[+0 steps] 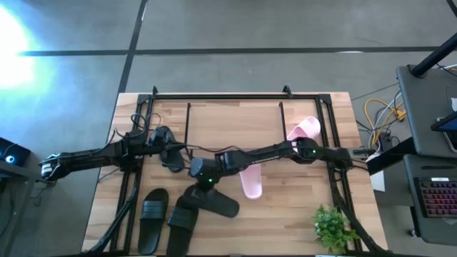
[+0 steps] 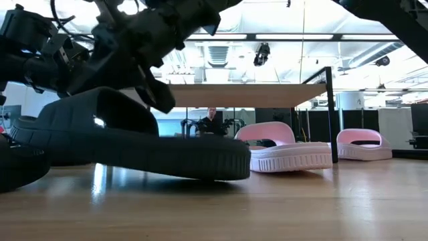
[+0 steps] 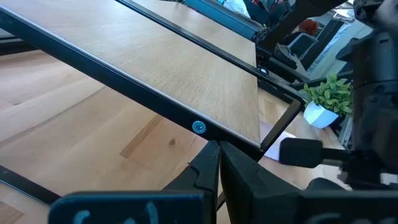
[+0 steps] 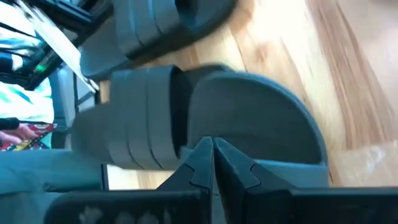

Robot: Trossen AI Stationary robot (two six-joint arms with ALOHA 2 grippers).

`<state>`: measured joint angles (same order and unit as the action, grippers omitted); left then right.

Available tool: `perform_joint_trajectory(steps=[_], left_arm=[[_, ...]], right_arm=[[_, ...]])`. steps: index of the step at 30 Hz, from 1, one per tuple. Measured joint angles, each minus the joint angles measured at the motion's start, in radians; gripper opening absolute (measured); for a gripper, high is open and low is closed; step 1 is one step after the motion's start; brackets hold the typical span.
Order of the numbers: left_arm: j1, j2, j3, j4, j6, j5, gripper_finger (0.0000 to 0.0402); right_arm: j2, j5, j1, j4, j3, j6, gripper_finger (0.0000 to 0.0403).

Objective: Pick and place slides into the shelf
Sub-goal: Move the bottom black slides to the center of the table

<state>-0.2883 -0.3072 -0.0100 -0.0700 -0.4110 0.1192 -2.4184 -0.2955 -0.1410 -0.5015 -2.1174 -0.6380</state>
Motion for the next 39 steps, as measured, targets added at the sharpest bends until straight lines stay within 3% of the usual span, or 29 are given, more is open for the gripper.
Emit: perform_joint_trajectory(steps=[10, 16, 21, 26, 30, 35, 39], left_arm=[[0.000, 0.000, 0.000, 0.000, 0.000, 0.000, 0.0000], [0.000, 0.000, 0.000, 0.000, 0.000, 0.000, 0.0000], [0.000, 0.000, 0.000, 0.000, 0.000, 0.000, 0.0000], [0.000, 0.000, 0.000, 0.000, 0.000, 0.000, 0.0000], [0.000, 0.000, 0.000, 0.000, 0.000, 0.000, 0.0000], [0.000, 0.000, 0.000, 0.000, 0.000, -0.001, 0.0000], [0.000, 0.000, 0.000, 0.000, 0.000, -0.001, 0.0000]], right_arm=[[-0.050, -0.018, 0.005, 0.018, -0.001, 0.044, 0.0009], [-0.063, 0.001, 0.004, -0.062, -0.001, 0.027, 0.0008], [-0.043, 0.133, 0.005, -0.190, -0.003, 0.015, 0.0009], [-0.019, 0.355, 0.006, -0.357, -0.005, -0.054, 0.0009], [0.014, 0.475, 0.004, -0.410, -0.005, -0.086, 0.0009], [0.035, 0.467, 0.002, -0.377, -0.026, -0.058, 0.0009], [0.043, 0.388, 0.004, -0.316, -0.055, -0.053, 0.0009]])
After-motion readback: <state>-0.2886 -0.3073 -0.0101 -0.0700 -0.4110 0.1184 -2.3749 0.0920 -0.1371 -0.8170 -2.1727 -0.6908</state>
